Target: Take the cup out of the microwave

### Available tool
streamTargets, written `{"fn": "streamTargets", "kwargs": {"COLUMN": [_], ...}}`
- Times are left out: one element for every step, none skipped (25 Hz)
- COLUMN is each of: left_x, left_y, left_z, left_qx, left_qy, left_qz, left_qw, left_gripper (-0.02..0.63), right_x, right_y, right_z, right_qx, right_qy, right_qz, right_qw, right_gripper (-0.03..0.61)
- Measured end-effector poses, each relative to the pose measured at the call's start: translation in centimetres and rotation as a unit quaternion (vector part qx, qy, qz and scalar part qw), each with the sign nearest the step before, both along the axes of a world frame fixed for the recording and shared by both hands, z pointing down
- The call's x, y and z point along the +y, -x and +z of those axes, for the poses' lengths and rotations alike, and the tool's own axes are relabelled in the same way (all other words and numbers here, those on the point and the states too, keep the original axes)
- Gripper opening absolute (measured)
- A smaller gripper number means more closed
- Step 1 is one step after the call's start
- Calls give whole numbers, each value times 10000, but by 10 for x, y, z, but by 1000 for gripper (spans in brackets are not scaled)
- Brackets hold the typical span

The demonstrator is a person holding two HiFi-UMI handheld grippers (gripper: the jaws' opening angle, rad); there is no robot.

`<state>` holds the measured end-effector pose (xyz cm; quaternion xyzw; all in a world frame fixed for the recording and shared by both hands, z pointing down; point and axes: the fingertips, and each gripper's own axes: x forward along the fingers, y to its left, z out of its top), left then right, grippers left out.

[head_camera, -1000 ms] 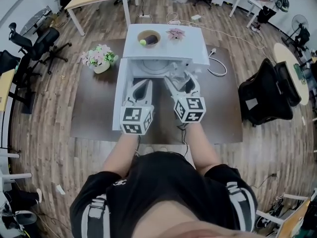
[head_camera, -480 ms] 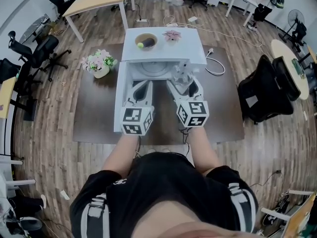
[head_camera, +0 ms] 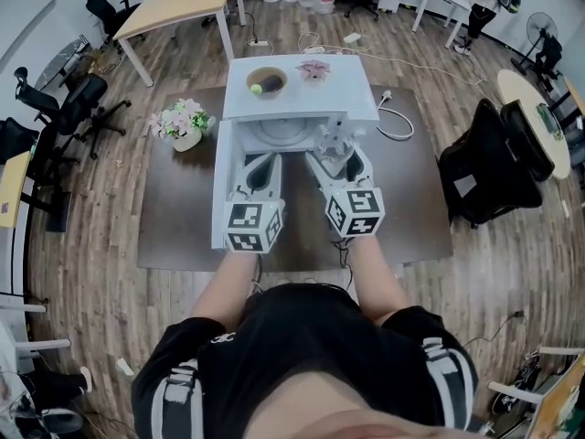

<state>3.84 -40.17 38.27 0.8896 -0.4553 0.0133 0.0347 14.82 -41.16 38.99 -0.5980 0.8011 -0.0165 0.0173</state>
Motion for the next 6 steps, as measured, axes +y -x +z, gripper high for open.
{"fn": "streamTargets", "kwargs": {"left_x": [0, 0, 0, -1, -1, -1], "left_y": [0, 0, 0, -1, -1, -1], "left_z": [0, -1, -1, -2, -2, -2], "left_qx": [-2, -4, -6, -6, -6, -6], "left_qy": [-2, -5, -9, -13, -17, -22], "left_qz": [-2, -4, -9, -14, -20, -26], "left_qw": [10000, 10000, 10000, 10000, 10000, 10000], "left_gripper": [0, 0, 0, 0, 0, 0], "right_x": [0, 0, -1, -1, -2, -3], "right_y": [0, 0, 0, 0, 0, 0], "right_z": [0, 1, 1, 1, 1, 1], "right_qx": [14, 22, 24, 22, 19, 17], "right_qy": [0, -1, -1, 0, 0, 1], "right_qz": [-4, -5, -8, -14, -23, -33], "right_qw": [10000, 10000, 10000, 10000, 10000, 10000], "right_gripper": [383, 383, 383, 383, 383, 383]}}
